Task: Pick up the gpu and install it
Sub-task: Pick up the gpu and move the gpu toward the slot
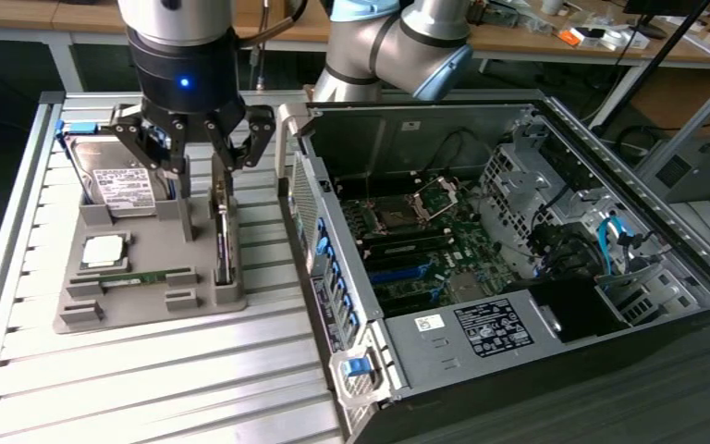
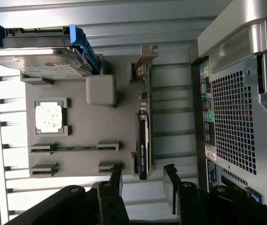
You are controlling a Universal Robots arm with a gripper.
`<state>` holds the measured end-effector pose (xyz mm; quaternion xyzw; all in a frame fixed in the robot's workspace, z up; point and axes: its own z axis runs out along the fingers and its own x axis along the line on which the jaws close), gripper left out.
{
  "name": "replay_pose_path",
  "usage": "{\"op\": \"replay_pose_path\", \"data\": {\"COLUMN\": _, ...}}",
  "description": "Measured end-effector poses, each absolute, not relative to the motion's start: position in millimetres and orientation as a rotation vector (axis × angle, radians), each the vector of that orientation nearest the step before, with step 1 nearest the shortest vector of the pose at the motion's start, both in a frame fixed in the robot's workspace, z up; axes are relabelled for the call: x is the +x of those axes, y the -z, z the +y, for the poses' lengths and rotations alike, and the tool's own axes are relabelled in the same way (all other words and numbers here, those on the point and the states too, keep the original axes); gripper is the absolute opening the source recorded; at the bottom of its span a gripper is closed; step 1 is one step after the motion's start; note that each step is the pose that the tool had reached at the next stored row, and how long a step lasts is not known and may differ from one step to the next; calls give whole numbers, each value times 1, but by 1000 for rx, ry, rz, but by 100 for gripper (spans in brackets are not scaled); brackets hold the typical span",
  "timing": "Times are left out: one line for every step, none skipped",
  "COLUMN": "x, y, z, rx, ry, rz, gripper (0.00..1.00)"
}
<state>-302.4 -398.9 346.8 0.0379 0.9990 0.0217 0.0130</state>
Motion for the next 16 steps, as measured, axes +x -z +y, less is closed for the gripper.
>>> {"op": "replay_pose_path", "data": {"x": -302, "y": -346, "z": -399, "rx": 118, "ry": -68, "rz": 3113, "gripper": 48}}
{"op": "replay_pose_path", "data": {"x": -302, "y": -346, "z": -399, "rx": 118, "ry": -68, "rz": 3112, "gripper": 48}}
{"op": "replay_pose_path", "data": {"x": -302, "y": -345, "z": -399, "rx": 118, "ry": -68, "rz": 3112, "gripper": 48}}
{"op": "replay_pose_path", "data": {"x": -302, "y": -345, "z": -399, "rx": 118, "ry": -68, "rz": 3113, "gripper": 48}}
{"op": "replay_pose_path", "data": {"x": -302, "y": -344, "z": -399, "rx": 118, "ry": -68, "rz": 3112, "gripper": 48}}
{"op": "replay_pose_path", "data": {"x": -302, "y": -344, "z": -399, "rx": 118, "ry": -68, "rz": 3112, "gripper": 48}}
{"op": "replay_pose_path", "data": {"x": -302, "y": -344, "z": -399, "rx": 118, "ry": -68, "rz": 3112, "gripper": 48}}
{"op": "replay_pose_path", "data": {"x": -302, "y": -343, "z": -399, "rx": 118, "ry": -68, "rz": 3112, "gripper": 48}}
{"op": "replay_pose_path", "data": {"x": -302, "y": -343, "z": -399, "rx": 118, "ry": -68, "rz": 3112, "gripper": 48}}
{"op": "replay_pose_path", "data": {"x": -302, "y": -342, "z": -399, "rx": 118, "ry": -68, "rz": 3113, "gripper": 48}}
{"op": "replay_pose_path", "data": {"x": -302, "y": -341, "z": -399, "rx": 118, "ry": -68, "rz": 3113, "gripper": 48}}
{"op": "replay_pose_path", "data": {"x": -302, "y": -341, "z": -399, "rx": 118, "ry": -68, "rz": 3113, "gripper": 48}}
{"op": "replay_pose_path", "data": {"x": -302, "y": -340, "z": -399, "rx": 118, "ry": -68, "rz": 3113, "gripper": 48}}
{"op": "replay_pose_path", "data": {"x": -302, "y": -340, "z": -399, "rx": 118, "ry": -68, "rz": 3112, "gripper": 48}}
{"op": "replay_pose_path", "data": {"x": -302, "y": -339, "z": -399, "rx": 118, "ry": -68, "rz": 3113, "gripper": 48}}
{"op": "replay_pose_path", "data": {"x": -302, "y": -339, "z": -399, "rx": 118, "ry": -68, "rz": 3113, "gripper": 48}}
